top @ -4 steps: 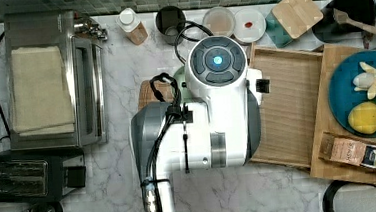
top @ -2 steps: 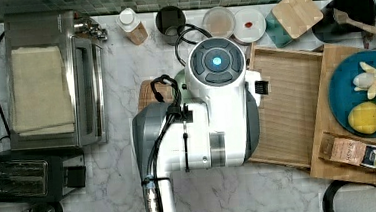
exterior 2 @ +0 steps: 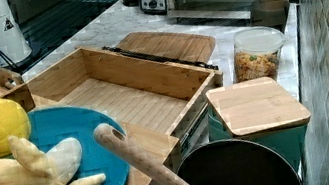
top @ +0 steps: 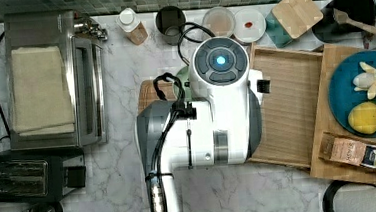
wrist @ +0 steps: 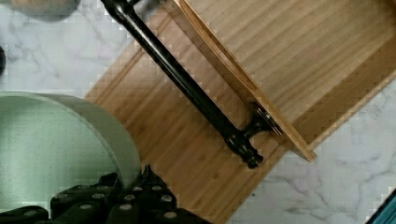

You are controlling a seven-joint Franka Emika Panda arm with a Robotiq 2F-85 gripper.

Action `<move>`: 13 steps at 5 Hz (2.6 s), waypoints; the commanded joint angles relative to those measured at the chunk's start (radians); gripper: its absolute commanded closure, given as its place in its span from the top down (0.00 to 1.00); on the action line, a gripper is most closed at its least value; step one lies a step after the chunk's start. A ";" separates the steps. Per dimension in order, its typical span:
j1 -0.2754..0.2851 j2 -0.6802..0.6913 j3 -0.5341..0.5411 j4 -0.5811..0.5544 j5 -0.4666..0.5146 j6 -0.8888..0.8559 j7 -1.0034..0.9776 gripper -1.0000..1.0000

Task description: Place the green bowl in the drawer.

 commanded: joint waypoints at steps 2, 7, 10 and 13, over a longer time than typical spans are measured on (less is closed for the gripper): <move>-0.145 -0.020 -0.141 -0.009 0.087 0.109 0.065 0.00; -0.202 0.033 -0.185 -0.149 0.030 0.313 0.449 0.00; -0.209 0.082 -0.251 -0.335 0.131 0.474 0.312 0.00; -0.222 0.130 -0.265 -0.423 0.110 0.589 0.278 0.00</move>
